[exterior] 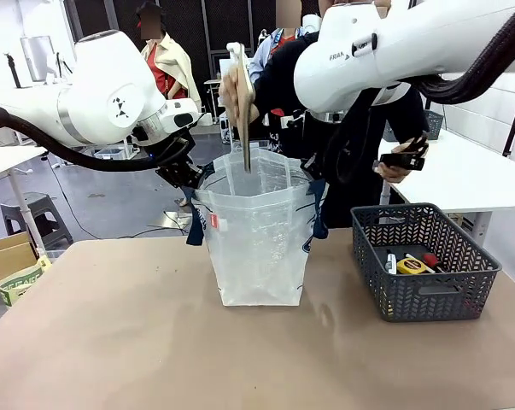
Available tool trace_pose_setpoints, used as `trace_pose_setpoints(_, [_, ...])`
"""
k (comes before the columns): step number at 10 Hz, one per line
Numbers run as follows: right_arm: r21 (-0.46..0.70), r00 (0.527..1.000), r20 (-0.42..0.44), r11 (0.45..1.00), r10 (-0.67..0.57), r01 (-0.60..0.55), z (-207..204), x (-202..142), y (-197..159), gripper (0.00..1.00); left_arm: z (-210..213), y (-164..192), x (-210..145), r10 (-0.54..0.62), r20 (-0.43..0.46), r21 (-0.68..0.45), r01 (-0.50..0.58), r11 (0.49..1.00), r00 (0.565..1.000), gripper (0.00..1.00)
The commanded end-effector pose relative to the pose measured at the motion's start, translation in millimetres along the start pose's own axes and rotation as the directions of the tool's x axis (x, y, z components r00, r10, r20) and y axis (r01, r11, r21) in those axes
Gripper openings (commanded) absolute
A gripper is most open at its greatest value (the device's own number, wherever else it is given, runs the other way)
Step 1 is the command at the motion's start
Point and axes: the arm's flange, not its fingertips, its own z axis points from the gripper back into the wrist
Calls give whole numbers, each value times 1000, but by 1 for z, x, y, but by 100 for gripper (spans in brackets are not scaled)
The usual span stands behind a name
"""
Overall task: Transfer purchased items from the store into the shopping bag.
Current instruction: Move the Reusable shopping bag to the right side of the table.
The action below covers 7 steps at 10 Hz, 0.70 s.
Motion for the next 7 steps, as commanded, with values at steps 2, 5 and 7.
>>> trace_pose_setpoints(2, [-82, 998, 54, 996, -14, 18, -4, -17, 9, 0, 0, 2, -1, 3, -2, 9, -3, 1000, 1000, 0])
trace_pose_setpoints(5, [-51, 996, 81, 998, -20, 24, 2, -20, 12, 0, 0, 2, -1, 3, -2, 9, -3, 1000, 1000, 0])
trace_pose_setpoints(7, [-47, 999, 47, 999, -3, 5, 3, -12, 7, 0, 0, 2, -1, 3, -2, 9, -3, 1000, 1000, 0])
